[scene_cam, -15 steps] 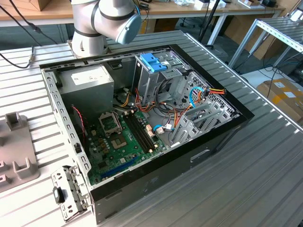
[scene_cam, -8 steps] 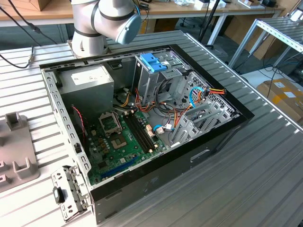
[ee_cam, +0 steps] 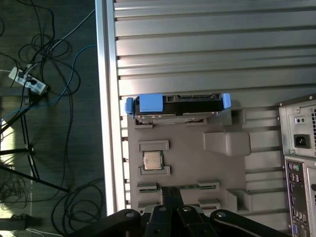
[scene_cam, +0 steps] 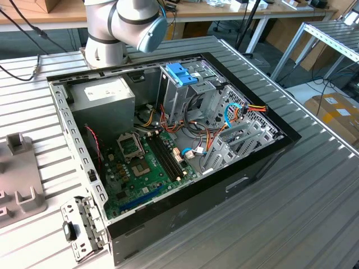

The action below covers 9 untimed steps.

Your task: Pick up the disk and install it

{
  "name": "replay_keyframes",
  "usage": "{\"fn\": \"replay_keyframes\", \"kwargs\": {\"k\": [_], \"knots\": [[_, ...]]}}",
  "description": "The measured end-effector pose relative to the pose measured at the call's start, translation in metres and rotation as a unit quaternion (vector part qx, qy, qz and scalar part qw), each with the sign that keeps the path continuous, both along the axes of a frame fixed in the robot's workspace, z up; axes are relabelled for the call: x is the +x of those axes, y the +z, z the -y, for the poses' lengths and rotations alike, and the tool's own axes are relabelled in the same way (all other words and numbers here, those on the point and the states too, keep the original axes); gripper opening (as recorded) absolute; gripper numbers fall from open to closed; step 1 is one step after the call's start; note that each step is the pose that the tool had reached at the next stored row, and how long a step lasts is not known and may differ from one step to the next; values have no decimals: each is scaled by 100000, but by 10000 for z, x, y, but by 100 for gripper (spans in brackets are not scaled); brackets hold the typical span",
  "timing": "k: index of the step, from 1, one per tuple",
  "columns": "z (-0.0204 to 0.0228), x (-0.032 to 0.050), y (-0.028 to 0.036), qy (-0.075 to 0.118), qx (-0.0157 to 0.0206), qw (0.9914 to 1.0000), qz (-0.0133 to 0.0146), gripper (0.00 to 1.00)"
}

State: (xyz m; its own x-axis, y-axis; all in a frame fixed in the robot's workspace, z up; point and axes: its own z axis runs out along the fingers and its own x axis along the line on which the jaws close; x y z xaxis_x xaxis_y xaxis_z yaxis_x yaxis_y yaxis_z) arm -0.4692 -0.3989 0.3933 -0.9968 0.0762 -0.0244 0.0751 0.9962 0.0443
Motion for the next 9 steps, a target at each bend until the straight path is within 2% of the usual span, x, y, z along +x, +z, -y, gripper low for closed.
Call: {"fn": "replay_keyframes", "kwargs": {"k": [9], "knots": [[0,-61,0,3,1,100000,3,11]]}}
